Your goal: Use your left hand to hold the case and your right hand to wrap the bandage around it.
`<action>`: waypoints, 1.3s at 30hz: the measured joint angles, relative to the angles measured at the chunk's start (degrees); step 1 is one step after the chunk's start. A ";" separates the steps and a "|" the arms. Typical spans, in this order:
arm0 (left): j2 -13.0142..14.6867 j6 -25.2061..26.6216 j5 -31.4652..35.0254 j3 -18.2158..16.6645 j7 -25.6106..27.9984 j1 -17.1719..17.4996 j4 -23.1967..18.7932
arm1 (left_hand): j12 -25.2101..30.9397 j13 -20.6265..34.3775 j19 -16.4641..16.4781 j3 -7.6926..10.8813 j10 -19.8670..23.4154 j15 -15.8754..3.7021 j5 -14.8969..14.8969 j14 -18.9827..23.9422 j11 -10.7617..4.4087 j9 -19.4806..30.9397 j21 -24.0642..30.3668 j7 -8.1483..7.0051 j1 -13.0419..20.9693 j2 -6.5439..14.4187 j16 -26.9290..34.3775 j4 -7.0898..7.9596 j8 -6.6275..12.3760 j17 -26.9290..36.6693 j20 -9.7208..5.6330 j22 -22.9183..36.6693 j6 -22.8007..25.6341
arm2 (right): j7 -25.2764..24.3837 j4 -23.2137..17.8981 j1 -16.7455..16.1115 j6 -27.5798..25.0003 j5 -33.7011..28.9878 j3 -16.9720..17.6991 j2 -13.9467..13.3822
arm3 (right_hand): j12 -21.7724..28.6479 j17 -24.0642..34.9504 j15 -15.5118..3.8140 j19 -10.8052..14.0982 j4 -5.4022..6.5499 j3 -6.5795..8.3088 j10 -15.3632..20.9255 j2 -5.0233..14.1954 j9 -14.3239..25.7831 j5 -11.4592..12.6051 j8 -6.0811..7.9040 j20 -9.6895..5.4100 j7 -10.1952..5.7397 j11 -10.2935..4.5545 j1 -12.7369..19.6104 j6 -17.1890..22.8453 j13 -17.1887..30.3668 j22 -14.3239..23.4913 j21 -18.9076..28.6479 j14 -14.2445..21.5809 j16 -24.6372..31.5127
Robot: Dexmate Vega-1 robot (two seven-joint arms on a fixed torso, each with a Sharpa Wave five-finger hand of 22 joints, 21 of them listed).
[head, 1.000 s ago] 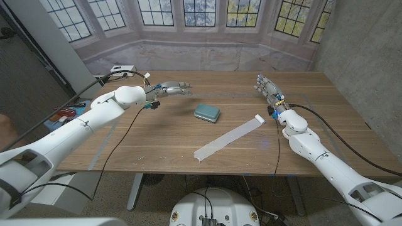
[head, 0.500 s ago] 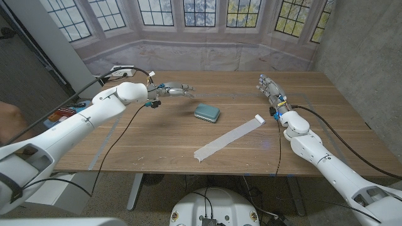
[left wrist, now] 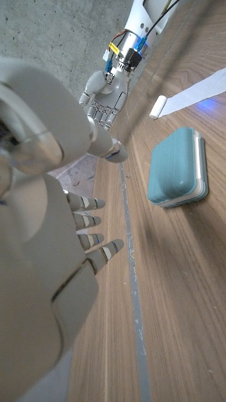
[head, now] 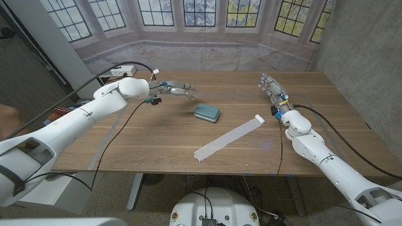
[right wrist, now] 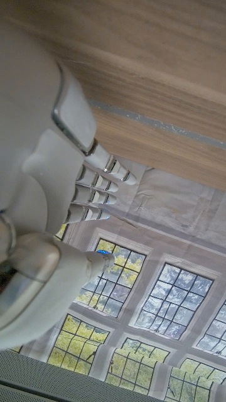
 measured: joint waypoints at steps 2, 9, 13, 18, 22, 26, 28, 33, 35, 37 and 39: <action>-0.24 -0.15 0.44 0.31 -0.37 -0.59 0.37 | 0.00 0.00 0.00 0.00 0.00 0.00 0.00 0.00 0.00 0.00 0.00 0.02 0.27 0.06 0.00 0.00 0.00 0.11 0.00 0.00 -0.02 | -0.02 0.23 0.08 0.00 0.00 0.00 0.12 | 0.00 0.00 0.00 0.42 -0.10 -0.11 -0.23 0.00 0.00 0.00 0.00 -0.01 0.22 0.32 0.00 0.22 0.00 0.00 0.00 0.00 0.00; -1.13 -1.04 2.34 1.41 -2.57 -2.78 1.96 | 0.00 0.28 0.00 0.25 -0.32 0.31 0.00 -0.31 -0.32 -0.01 0.00 0.31 1.54 -0.60 0.00 -0.24 0.00 0.29 0.00 0.00 -0.75 | -0.15 1.29 0.78 0.04 0.01 0.02 0.66 | 0.00 0.01 0.31 0.41 -0.48 0.00 -0.23 0.23 0.00 0.00 0.00 -0.02 0.31 0.32 0.22 0.31 0.00 0.00 0.00 0.32 0.00; -1.80 -1.94 3.56 2.34 -4.13 -4.51 3.34 | 0.00 0.27 0.00 0.25 -0.54 0.31 -0.23 -0.31 -0.54 0.00 -0.33 0.21 2.63 -1.44 0.00 -0.24 -0.27 0.29 0.00 0.00 -1.45 | -0.38 1.71 1.14 0.10 0.00 0.02 0.92 | 0.00 0.01 0.32 0.41 -0.48 0.01 -0.23 0.23 0.00 0.00 0.00 -0.02 0.31 0.32 0.22 0.31 0.00 0.00 0.00 0.32 0.00; -2.69 -2.99 4.85 3.44 -6.15 -6.53 4.77 | 0.00 0.54 -0.32 0.24 -1.24 0.62 -0.60 -1.25 0.00 -0.01 -0.34 0.51 4.40 -2.46 0.00 -0.24 -0.50 0.29 0.33 0.00 -3.00 | -0.89 1.77 1.27 0.10 -0.16 0.02 1.07 | 0.00 0.01 0.31 0.41 -0.47 0.00 -0.23 0.23 0.00 0.00 0.00 -0.02 0.31 0.32 0.22 0.31 0.00 0.00 0.00 0.32 0.00; -3.19 -3.72 5.89 4.33 -7.80 -7.89 5.50 | 0.00 0.80 -0.33 0.24 -1.95 0.79 -0.71 -1.41 0.10 0.27 -0.34 0.63 5.46 -3.08 0.00 -0.24 -0.90 0.28 0.33 0.01 -4.12 | -1.49 1.29 1.19 0.03 -0.32 0.02 1.07 | 0.00 0.15 0.31 0.41 -0.47 0.00 -0.23 0.23 0.00 -0.01 0.00 -0.02 0.30 0.32 0.22 0.31 0.00 0.00 0.00 0.32 0.00; -3.49 -4.34 6.98 5.03 -9.28 -8.97 5.68 | 0.00 0.80 -0.63 0.24 -2.19 0.83 -1.16 -1.85 -0.11 0.26 -0.33 0.97 6.19 -3.80 0.00 -0.24 -1.05 0.28 0.64 0.01 -5.17 | -1.96 0.74 0.82 -0.17 -0.46 0.02 1.07 | 0.00 0.16 0.31 0.41 -0.47 0.00 -0.23 0.23 0.00 -0.01 0.00 -0.02 0.30 0.31 0.22 0.31 0.00 0.00 0.00 0.32 0.00; -3.52 -4.55 7.48 5.27 -9.88 -9.41 5.65 | 0.01 0.97 -0.63 0.24 -2.74 0.93 -1.16 -1.96 0.07 0.26 -0.33 1.08 6.44 -4.03 0.00 -0.24 -1.17 0.28 0.64 0.00 -5.40 | -2.30 0.42 0.62 -0.28 -0.57 0.04 1.07 | 0.00 0.16 0.31 0.41 -0.47 0.00 -0.23 0.23 0.00 -0.01 0.00 -0.02 0.45 0.31 0.22 0.15 0.00 0.00 0.00 0.32 0.00; -3.43 -4.74 8.69 5.69 -11.39 -9.99 4.98 | -0.21 1.07 -0.83 0.06 -3.21 0.93 -1.60 -2.36 0.28 0.26 -0.54 1.04 7.79 -4.51 0.00 -0.06 -1.17 0.28 0.84 0.00 -6.18 | -2.94 -0.41 -0.05 -0.48 -0.68 0.20 0.95 | 0.00 0.16 0.31 0.52 -0.63 -0.16 -0.23 0.23 0.00 -0.01 0.00 -0.13 0.61 0.31 0.22 0.00 -0.01 0.00 0.00 0.32 0.00; -3.13 -4.74 9.22 5.84 -11.77 -10.10 4.29 | -0.21 1.07 -1.03 0.06 -3.39 0.93 -1.60 -2.36 0.10 0.26 -0.53 1.14 8.04 -4.73 0.00 -0.06 -1.17 0.28 1.05 0.00 -6.29 | -3.25 -0.78 -0.32 -0.55 -0.73 0.26 0.87 | 0.00 0.16 0.31 0.52 -0.63 -0.16 -0.23 0.23 0.00 -0.01 0.00 -0.13 0.61 0.31 0.22 0.00 -0.01 0.00 0.00 0.32 0.00; -2.93 -4.74 9.69 5.90 -12.05 -10.11 3.83 | -0.21 1.21 -1.03 -0.11 -3.38 1.05 -1.93 -2.48 0.10 0.26 -0.53 1.08 8.18 -4.85 0.00 -0.23 -1.17 0.28 1.04 0.01 -6.94 | -3.53 -1.08 -0.55 -0.63 -0.78 0.30 0.81 | 0.00 0.16 0.31 0.52 -0.63 -0.16 -0.23 0.23 0.00 -0.01 0.00 -0.13 0.61 0.31 0.22 -0.01 -0.01 0.00 0.00 0.32 0.00; -2.61 -4.73 10.33 5.97 -12.35 -10.11 3.12 | -0.21 1.34 -1.03 -0.18 -3.38 1.13 -2.10 -2.57 0.10 0.26 -0.53 0.81 8.56 -5.24 0.00 -0.30 -1.17 0.27 1.04 0.01 -7.38 | -3.78 -1.42 -0.85 -0.72 -0.80 0.39 0.71 | 0.00 0.16 0.31 0.52 -0.63 -0.16 -0.23 0.23 0.00 -0.01 0.00 -0.13 0.61 0.31 0.22 -0.01 -0.01 0.00 0.00 0.32 0.00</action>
